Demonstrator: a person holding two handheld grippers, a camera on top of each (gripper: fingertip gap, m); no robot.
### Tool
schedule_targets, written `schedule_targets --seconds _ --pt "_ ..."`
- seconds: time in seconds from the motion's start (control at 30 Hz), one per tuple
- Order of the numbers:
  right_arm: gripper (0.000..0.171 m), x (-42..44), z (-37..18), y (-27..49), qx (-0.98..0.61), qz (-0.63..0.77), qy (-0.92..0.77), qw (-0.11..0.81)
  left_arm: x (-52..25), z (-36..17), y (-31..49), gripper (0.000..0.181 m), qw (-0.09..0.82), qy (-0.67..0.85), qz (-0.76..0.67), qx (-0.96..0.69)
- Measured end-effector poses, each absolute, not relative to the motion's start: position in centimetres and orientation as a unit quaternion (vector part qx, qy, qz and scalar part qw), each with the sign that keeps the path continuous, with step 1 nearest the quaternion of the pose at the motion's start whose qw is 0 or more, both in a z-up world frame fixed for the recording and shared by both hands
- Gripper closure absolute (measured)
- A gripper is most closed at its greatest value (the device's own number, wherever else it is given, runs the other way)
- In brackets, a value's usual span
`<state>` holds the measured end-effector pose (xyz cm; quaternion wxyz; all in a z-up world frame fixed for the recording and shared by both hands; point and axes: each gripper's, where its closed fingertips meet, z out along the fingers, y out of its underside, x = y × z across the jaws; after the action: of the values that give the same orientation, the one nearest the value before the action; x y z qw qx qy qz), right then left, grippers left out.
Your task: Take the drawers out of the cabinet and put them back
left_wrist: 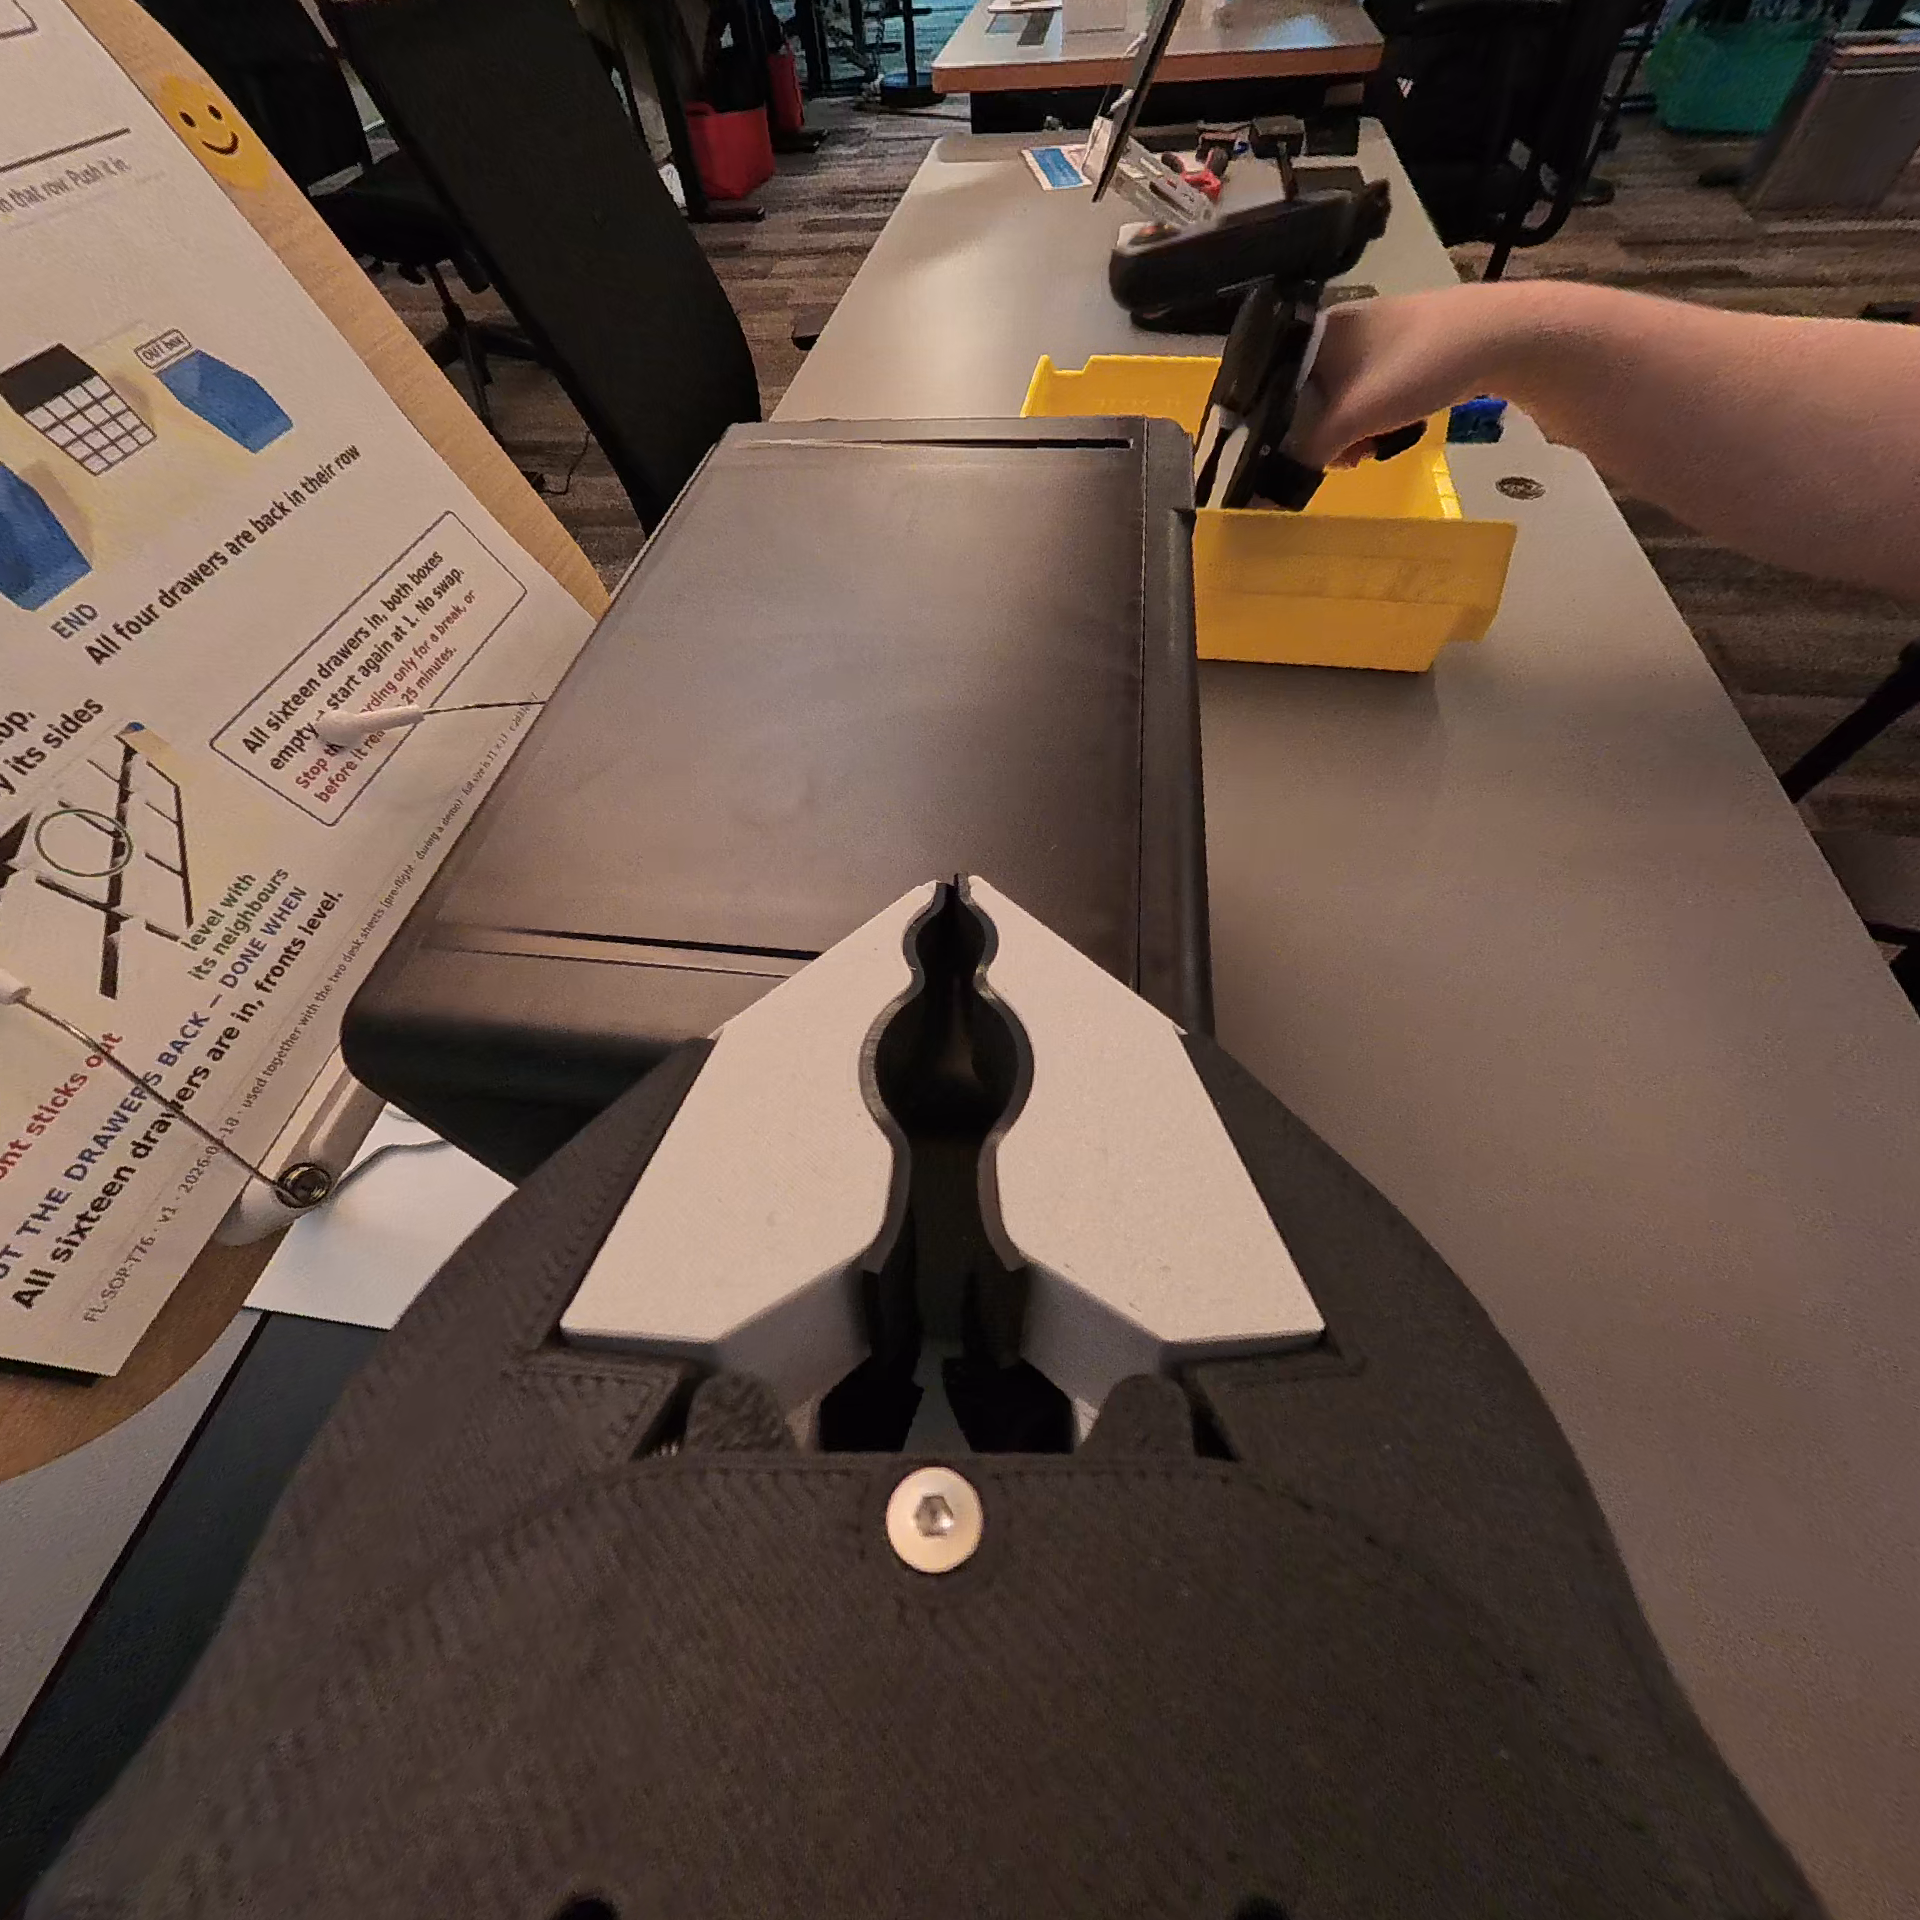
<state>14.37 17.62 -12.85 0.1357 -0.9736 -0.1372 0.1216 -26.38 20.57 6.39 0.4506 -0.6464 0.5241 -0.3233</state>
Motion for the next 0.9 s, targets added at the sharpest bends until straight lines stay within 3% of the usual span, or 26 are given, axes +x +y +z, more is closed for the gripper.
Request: schedule_targets --seconds 0.23,0.47,0.9 --pt "0.145 18.0 -8.1 16.7 -0.925 0.079 -0.281 0.242 -26.4 6.4 20.6 0.181 0.452 0.522 -0.328 -0.645" --pt "0.149 21.4 -11.1 15.0 -0.805 -0.128 -0.533 0.227 -26.4 6.4 20.6 0.181 0.449 0.522 -0.325 -0.649" --pt "0.158 20.6 -13.4 17.0 -0.791 -0.147 -0.546 0.234 -26.4 6.4 20.6 0.181 0.445 0.526 -0.317 -0.652"
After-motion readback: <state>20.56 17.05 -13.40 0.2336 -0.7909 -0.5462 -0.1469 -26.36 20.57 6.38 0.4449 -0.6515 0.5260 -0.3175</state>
